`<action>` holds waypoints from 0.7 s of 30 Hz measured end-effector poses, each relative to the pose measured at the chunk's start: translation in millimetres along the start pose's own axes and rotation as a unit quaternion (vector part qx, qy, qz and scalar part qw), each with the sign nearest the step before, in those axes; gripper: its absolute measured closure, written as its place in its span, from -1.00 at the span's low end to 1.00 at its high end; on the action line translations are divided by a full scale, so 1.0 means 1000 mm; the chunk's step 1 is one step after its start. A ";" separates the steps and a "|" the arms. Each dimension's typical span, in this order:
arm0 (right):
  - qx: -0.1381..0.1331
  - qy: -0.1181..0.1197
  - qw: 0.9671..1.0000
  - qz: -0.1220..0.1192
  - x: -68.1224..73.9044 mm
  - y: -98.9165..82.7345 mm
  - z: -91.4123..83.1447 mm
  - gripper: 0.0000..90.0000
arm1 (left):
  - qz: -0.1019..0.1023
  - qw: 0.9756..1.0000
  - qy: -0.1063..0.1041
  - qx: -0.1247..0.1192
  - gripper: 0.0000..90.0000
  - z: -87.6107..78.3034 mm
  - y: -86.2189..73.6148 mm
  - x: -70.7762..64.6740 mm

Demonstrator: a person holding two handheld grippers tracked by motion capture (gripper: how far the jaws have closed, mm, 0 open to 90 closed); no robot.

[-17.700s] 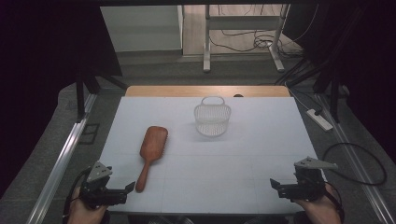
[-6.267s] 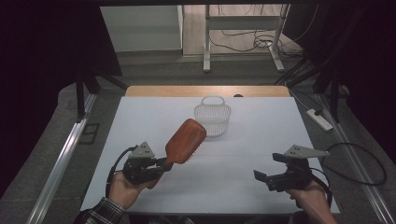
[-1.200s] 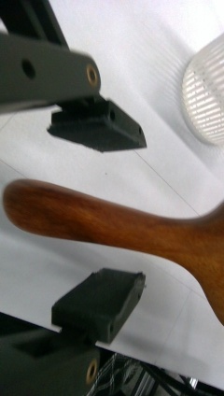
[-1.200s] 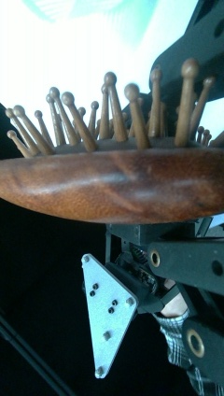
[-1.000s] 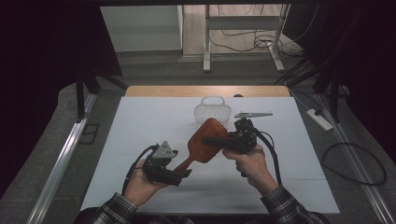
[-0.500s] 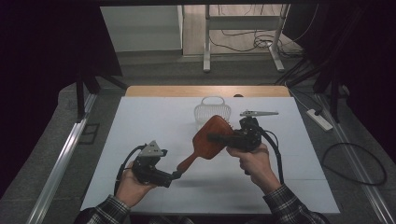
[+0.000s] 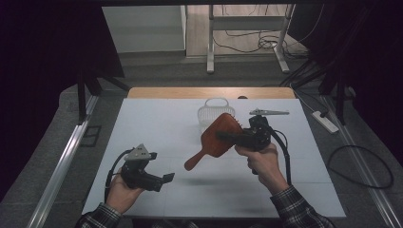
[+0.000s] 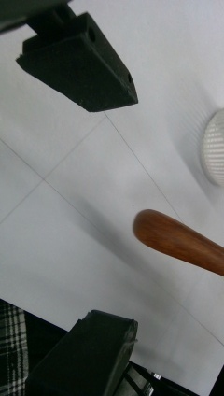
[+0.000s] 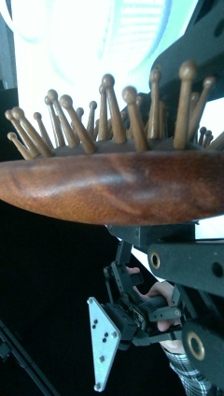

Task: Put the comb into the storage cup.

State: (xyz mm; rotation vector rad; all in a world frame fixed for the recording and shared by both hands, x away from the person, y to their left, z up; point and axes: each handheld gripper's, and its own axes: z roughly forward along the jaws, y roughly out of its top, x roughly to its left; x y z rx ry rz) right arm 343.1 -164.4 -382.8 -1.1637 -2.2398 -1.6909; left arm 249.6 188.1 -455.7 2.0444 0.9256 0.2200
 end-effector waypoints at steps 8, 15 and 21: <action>-0.009 -0.008 1.000 0.001 -0.002 0.006 -0.003 0.23 | 0.018 0.999 0.027 -0.006 -1.00 -0.010 -0.013 -0.004; -0.018 -0.017 1.000 0.006 -0.006 0.010 -0.007 0.23 | 0.008 0.999 0.034 -0.010 -1.00 -0.018 -0.021 -0.001; -0.027 -0.024 0.999 0.003 -0.007 0.013 -0.011 0.23 | 0.001 0.998 0.057 0.000 -1.00 -0.025 -0.029 0.002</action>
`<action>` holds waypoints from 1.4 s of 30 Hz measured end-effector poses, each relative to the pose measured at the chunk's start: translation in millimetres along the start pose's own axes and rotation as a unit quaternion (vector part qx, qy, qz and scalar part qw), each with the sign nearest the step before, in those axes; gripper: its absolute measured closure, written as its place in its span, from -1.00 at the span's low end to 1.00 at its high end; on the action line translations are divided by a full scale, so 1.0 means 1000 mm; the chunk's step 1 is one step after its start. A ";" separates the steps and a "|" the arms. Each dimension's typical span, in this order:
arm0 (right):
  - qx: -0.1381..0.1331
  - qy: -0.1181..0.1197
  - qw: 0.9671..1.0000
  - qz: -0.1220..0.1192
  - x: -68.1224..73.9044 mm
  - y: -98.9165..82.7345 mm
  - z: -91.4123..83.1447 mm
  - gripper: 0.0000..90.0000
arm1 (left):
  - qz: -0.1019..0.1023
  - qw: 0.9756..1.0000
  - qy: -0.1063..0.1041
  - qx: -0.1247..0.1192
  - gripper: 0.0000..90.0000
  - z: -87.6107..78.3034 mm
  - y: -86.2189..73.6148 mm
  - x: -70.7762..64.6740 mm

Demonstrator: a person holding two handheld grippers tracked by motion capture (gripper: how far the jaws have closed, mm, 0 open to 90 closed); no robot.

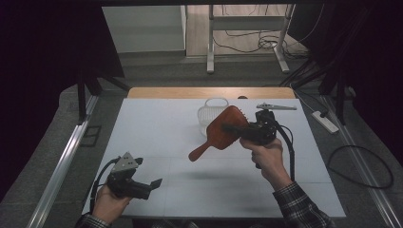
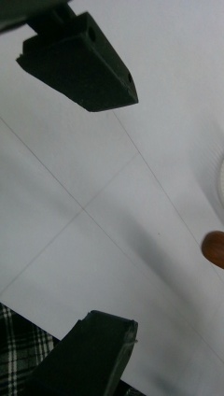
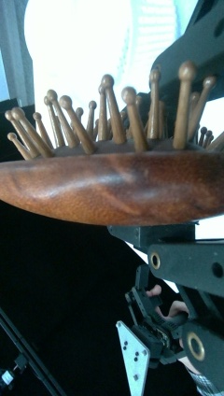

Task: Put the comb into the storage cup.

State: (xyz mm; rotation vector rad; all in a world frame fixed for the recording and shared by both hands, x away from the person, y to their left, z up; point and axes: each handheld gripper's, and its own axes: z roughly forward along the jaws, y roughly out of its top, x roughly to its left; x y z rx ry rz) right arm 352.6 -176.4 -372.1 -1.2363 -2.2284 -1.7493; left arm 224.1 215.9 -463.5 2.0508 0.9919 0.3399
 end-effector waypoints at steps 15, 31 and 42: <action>-0.017 -0.012 1.000 0.006 -0.004 0.012 -0.003 0.23 | -0.015 0.999 0.024 0.016 -1.00 -0.018 -0.019 0.006; -0.037 -0.037 0.998 0.021 -0.016 0.028 -0.004 0.23 | -0.019 0.998 0.048 0.024 -1.00 -0.028 -0.026 0.010; -0.050 -0.054 0.997 0.029 -0.026 0.043 -0.005 0.22 | -0.026 0.999 0.034 0.022 -1.00 -0.027 -0.027 0.012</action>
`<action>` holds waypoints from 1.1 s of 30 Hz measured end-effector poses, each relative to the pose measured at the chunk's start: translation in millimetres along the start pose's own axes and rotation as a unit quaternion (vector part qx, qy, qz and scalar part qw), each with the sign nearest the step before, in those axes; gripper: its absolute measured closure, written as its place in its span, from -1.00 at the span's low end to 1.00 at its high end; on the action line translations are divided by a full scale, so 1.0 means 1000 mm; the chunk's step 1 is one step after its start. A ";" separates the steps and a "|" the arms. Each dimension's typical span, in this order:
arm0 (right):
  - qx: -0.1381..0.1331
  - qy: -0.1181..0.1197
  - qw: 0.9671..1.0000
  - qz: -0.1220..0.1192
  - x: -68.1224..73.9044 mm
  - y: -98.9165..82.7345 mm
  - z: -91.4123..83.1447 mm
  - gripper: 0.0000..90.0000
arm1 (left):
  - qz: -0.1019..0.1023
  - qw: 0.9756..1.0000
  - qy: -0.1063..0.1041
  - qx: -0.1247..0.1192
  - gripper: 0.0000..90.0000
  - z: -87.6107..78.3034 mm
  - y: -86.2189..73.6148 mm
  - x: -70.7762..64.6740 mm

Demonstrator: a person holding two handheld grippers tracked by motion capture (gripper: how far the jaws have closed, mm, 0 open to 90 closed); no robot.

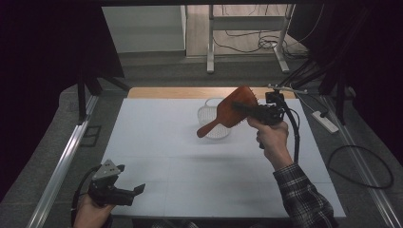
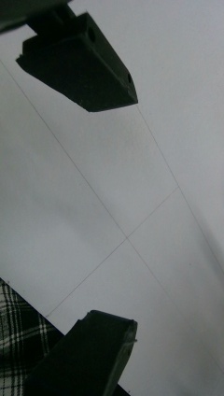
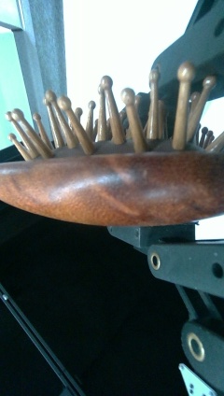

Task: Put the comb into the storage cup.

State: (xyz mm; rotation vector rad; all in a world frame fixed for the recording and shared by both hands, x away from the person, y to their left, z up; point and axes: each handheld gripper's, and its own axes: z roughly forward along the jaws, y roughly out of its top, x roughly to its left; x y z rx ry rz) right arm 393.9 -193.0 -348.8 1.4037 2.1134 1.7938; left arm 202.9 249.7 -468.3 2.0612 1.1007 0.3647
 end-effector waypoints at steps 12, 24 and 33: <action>-0.016 -0.023 1.000 0.008 -0.007 0.017 0.003 0.22 | -0.002 1.000 -0.004 0.000 -1.00 0.000 0.000 0.001; -0.023 -0.047 0.999 0.010 -0.014 0.027 0.010 0.22 | -0.003 1.000 -0.006 0.000 -1.00 0.001 0.000 0.001; -0.028 -0.062 0.998 0.014 -0.021 0.034 0.014 0.22 | -0.002 1.000 -0.006 -0.001 -1.00 0.001 0.000 0.001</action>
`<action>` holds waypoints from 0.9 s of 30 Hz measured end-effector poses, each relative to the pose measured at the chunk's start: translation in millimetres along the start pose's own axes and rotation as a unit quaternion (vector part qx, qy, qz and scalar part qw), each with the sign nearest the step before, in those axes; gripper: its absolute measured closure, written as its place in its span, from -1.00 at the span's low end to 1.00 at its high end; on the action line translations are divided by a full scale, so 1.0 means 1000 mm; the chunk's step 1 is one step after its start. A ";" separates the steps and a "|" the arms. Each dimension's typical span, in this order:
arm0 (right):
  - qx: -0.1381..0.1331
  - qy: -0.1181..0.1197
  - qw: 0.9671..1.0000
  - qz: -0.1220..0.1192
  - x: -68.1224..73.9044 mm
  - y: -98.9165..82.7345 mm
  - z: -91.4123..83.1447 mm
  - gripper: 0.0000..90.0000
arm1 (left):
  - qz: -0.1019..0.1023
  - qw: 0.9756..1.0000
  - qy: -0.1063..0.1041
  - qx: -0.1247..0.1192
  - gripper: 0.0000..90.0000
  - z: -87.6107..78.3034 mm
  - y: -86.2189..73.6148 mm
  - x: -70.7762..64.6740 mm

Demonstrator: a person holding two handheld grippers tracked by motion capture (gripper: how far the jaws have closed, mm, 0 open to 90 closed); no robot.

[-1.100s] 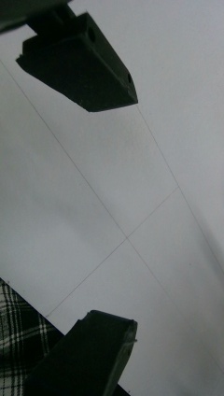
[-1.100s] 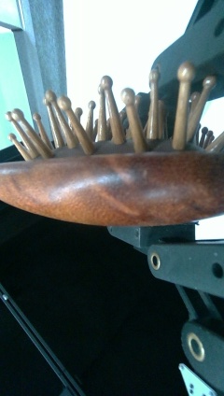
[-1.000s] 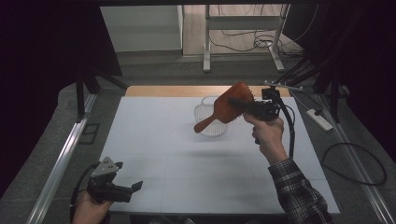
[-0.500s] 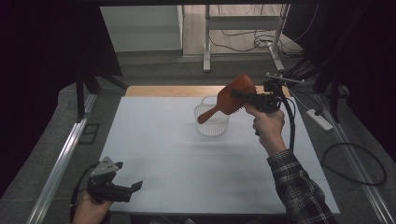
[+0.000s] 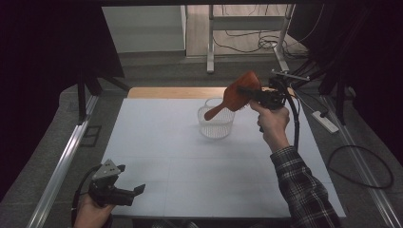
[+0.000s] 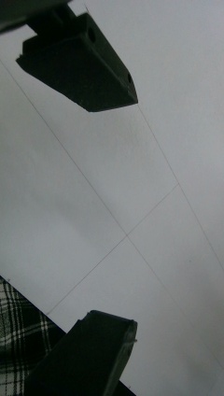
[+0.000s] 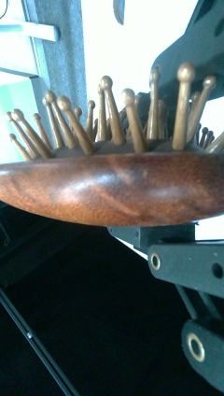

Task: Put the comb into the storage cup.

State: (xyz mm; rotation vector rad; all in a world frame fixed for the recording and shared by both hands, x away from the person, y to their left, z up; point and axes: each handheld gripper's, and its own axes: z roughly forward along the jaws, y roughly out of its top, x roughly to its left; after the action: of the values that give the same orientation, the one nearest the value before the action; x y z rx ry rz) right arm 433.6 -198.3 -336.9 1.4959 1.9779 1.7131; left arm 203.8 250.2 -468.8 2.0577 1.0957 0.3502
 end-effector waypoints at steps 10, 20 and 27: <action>0.003 -0.012 1.000 0.002 -0.007 0.002 0.010 0.22 | -0.001 1.000 -0.001 0.001 -1.00 0.000 0.000 0.000; 0.015 -0.020 1.000 0.004 -0.010 -0.002 0.023 0.22 | 0.002 1.000 0.000 0.004 -1.00 0.001 0.000 0.000; 0.023 -0.029 0.999 -0.004 -0.011 -0.005 0.031 0.22 | 0.002 1.000 -0.001 0.004 -1.00 0.001 0.000 0.000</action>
State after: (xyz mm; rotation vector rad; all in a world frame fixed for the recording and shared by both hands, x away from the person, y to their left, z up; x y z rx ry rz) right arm 456.2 -183.9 -357.2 1.5330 2.0034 1.6127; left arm 204.4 249.9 -469.1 2.0675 1.0949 0.3463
